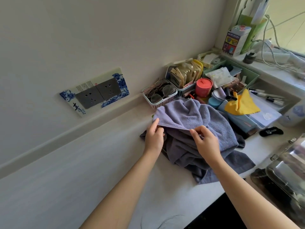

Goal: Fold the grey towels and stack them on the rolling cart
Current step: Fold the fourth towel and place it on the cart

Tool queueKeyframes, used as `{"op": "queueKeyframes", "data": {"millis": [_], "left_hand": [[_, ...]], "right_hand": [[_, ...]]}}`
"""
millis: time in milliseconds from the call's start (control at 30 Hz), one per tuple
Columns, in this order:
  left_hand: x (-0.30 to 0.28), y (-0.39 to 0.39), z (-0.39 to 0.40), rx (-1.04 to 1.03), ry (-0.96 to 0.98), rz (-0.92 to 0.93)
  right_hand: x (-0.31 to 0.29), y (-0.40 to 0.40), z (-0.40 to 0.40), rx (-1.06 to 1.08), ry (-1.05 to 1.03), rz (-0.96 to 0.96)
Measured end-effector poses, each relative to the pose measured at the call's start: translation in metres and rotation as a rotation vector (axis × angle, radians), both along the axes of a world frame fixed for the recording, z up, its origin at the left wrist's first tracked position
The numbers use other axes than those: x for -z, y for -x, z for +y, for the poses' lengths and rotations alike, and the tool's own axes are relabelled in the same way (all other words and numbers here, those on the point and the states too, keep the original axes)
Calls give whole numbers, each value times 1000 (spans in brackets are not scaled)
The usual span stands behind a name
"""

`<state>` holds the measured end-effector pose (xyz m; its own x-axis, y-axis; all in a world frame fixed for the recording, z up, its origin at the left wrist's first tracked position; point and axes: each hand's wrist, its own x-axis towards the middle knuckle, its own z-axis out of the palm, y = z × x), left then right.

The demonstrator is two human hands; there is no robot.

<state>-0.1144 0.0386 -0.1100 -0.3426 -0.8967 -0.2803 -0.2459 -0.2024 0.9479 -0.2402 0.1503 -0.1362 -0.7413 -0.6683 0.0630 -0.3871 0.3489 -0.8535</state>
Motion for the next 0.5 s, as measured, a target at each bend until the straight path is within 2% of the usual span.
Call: {"op": "queueKeyframes", "data": {"millis": [67, 233, 500], "left_hand": [[-14, -15, -5, 17, 127, -63], [-37, -68, -25, -34, 305, -195], [-42, -188, -20, -205, 393, -255]], "right_hand": [[-15, -11, -10, -14, 69, -1], [-50, -49, -43, -115, 154, 88], [-82, -136, -87, -363, 227, 158]]}}
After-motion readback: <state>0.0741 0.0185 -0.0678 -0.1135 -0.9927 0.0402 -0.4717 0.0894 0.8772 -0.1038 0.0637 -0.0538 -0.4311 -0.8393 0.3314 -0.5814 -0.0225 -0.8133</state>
